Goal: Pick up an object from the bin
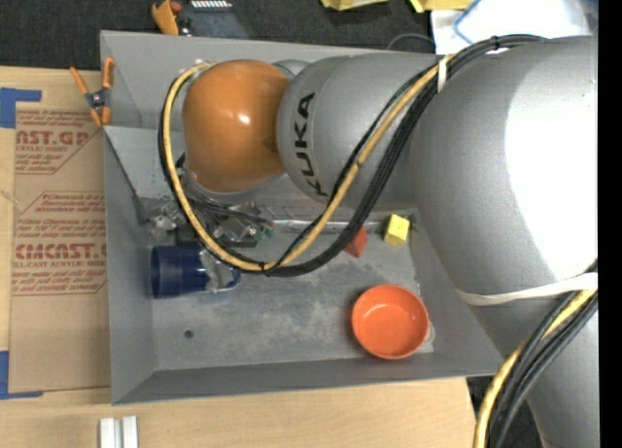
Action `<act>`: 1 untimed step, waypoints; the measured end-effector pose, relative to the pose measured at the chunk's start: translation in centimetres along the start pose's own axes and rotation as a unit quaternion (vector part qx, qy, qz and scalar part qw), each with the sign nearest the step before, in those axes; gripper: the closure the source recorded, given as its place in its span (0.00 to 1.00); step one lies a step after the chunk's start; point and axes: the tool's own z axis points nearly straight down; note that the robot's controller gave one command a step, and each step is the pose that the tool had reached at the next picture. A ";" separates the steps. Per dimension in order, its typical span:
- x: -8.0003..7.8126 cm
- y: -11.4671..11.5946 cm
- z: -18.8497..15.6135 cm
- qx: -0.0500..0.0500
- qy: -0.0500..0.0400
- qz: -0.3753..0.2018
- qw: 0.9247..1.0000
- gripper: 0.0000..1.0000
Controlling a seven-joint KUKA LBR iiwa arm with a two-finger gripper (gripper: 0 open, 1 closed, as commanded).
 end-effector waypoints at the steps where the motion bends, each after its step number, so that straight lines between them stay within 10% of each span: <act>1: -0.4 0.0 1.3 0.000 -0.002 -0.052 0.999 0.00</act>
Offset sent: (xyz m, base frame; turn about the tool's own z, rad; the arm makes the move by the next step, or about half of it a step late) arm -0.0131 0.0022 -0.0270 -0.6752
